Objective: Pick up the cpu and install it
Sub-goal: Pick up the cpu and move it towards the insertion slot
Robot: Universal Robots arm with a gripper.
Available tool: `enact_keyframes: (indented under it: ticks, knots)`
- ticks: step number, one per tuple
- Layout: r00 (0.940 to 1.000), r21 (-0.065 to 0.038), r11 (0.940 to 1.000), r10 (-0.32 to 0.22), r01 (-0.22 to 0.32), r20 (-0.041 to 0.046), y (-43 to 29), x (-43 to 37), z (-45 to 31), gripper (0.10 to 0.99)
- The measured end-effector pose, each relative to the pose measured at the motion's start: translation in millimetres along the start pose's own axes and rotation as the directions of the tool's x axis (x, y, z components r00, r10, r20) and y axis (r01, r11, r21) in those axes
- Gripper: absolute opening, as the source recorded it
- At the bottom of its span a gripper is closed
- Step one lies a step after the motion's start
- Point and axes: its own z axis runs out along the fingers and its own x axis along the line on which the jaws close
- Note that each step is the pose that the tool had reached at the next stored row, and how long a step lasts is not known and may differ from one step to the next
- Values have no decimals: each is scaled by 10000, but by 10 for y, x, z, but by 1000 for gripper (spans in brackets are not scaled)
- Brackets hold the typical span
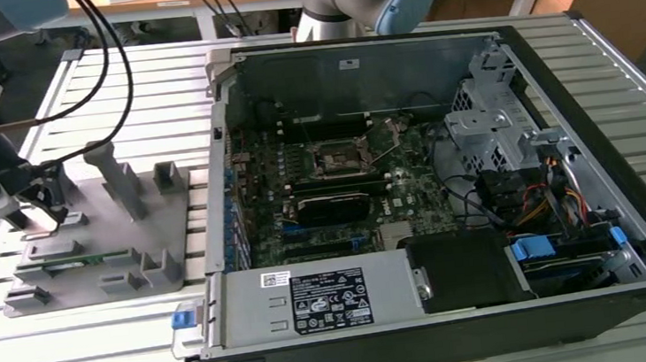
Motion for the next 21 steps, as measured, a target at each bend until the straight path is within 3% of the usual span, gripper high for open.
enact_keyframes:
  ticks: [14, 21]
  knots:
    - [10000, -175, 9998, -2, 2, 8, 5, 1, -71, 525]
    - [10000, -203, 9998, -2, 3, 7, 6, 1, -98, 525]
